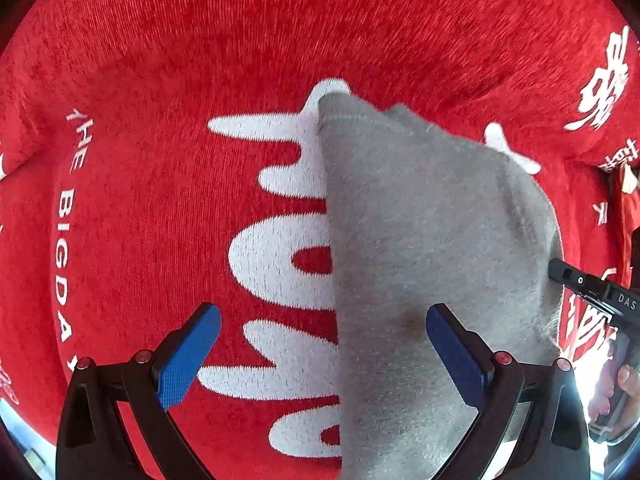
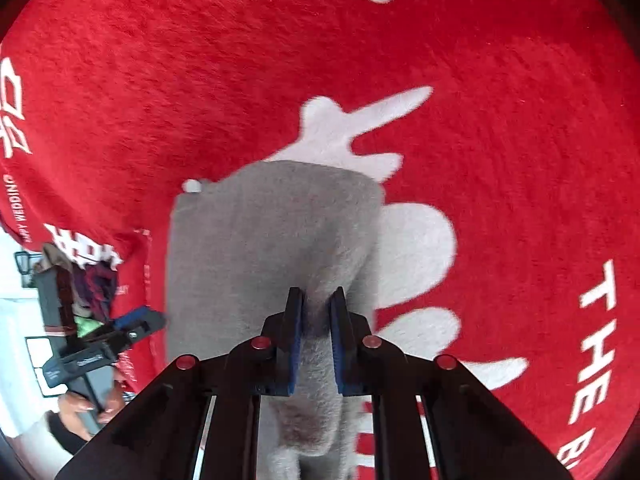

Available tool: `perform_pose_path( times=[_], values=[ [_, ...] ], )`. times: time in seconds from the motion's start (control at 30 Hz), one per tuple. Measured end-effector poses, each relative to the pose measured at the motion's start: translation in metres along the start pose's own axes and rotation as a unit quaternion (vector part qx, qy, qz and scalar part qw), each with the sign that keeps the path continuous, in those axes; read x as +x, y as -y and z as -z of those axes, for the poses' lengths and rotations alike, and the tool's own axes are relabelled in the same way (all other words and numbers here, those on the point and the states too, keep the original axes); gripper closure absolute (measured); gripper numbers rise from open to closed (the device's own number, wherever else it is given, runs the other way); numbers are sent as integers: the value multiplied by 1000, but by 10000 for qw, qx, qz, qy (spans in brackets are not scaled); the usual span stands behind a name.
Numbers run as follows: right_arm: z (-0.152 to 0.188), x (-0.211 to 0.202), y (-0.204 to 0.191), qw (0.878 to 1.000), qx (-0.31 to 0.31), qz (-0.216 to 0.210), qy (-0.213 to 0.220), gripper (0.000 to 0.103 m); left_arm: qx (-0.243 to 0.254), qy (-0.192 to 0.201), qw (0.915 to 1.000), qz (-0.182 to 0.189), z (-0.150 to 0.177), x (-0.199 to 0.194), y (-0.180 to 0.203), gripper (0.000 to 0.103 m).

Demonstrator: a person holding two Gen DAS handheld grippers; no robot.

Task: Fold small clothes

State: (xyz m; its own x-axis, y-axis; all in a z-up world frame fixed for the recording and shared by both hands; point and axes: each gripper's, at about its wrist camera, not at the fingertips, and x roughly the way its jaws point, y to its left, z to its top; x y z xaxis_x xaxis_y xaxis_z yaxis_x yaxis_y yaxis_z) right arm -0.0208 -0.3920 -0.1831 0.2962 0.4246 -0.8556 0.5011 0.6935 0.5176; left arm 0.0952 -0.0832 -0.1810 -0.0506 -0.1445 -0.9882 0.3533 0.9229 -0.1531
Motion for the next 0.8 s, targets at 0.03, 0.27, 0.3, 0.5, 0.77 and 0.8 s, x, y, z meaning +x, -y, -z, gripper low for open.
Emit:
perform_pose_path(
  times=[0.03, 0.27, 0.3, 0.5, 0.77, 0.8],
  values=[
    [0, -1, 9, 9999, 154, 2, 7, 88, -12, -18, 10000, -8, 1, 1, 0, 0],
    [12, -19, 40, 9945, 831, -622, 118, 88, -94, -25, 9999, 107, 4, 6, -2, 0],
    [14, -21, 42, 9942, 834, -668, 104, 86, -93, -21, 9999, 113, 4, 5, -1, 0],
    [20, -23, 38, 9940, 618, -899, -22, 22, 10, -49, 9999, 145, 4, 6, 6, 0],
    [24, -6, 37, 9932, 650, -932, -262, 22, -22, -39, 9999, 147, -1, 13, 14, 0],
    [24, -5, 37, 9928, 650, -960, -292, 22, -25, -43, 9999, 153, -2, 13, 14, 0]
  ],
)
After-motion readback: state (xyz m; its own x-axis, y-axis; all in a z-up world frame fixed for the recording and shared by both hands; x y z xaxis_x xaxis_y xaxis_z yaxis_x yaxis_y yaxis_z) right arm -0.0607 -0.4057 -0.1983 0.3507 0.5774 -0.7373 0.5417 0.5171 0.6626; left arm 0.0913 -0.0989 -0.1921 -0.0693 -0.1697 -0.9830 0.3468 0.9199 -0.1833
